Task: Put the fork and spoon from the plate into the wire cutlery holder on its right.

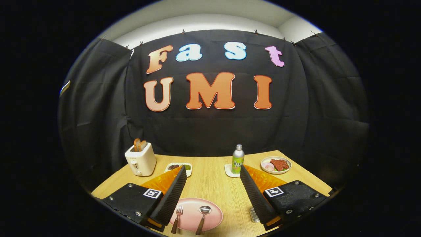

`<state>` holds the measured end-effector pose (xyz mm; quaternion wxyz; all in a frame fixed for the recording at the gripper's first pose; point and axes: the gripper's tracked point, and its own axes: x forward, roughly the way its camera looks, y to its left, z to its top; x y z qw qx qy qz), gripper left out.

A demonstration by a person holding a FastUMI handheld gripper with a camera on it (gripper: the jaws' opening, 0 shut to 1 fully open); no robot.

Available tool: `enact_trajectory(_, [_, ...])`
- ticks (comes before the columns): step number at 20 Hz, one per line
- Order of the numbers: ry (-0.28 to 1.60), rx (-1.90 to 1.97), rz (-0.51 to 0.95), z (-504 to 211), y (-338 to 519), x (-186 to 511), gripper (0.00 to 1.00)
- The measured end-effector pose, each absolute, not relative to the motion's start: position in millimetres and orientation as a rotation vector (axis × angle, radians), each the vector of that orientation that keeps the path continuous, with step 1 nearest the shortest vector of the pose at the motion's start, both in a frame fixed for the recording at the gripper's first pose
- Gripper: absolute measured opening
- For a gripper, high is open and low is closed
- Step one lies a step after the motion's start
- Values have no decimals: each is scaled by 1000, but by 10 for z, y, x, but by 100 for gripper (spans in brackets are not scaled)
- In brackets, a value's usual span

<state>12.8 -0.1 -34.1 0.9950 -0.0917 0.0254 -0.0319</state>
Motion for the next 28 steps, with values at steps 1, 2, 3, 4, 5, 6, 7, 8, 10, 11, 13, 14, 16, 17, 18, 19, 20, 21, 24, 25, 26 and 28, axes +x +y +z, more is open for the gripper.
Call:
enact_trajectory(1, [63,-195,-69,-406,-9,148,98])
enact_trajectory(2, [78,-206,-73,-494,-19,161,98])
enact_trajectory(3, [95,-216,-72,-603,-18,182,98])
enact_trajectory(4, [115,-222,-69,-712,-7,200,98])
enact_trajectory(5, [134,-223,-65,-826,-4,209,98])
enact_trajectory(6, [159,-221,-65,-948,4,217,98])
enact_trajectory(7, [184,-221,-67,-1083,-6,228,98])
enact_trajectory(8, [214,-228,-81,-1226,-45,231,98])
enact_trajectory(10, [270,-224,-96,-1469,-81,229,98])
enact_trajectory(11, [298,-217,-98,-1589,-79,227,98])
enact_trajectory(13, [349,-215,-99,-1815,-88,209,98])
enact_trajectory(14, [374,-225,-101,-1921,-96,197,98])
enact_trajectory(16, [420,-235,-95,-2103,-104,155,98])
enact_trajectory(17, [438,-236,-89,-2172,-93,139,98])
enact_trajectory(18, [453,-239,-85,-2244,-97,129,99])
enact_trajectory(19, [474,-244,-78,-2320,-86,122,98])
enact_trajectory(20, [490,-248,-73,-2396,-69,116,99])
enact_trajectory(21, [508,-247,-67,-2459,-55,117,98])
enact_trajectory(24, [568,-252,-57,-2664,-32,84,91])
enact_trajectory(25, [581,-257,-55,-2708,-26,80,87])
enact_trajectory(26, [591,-264,-54,-2758,-19,85,79])
enact_trajectory(28, [613,-271,-51,-2841,-19,86,67])
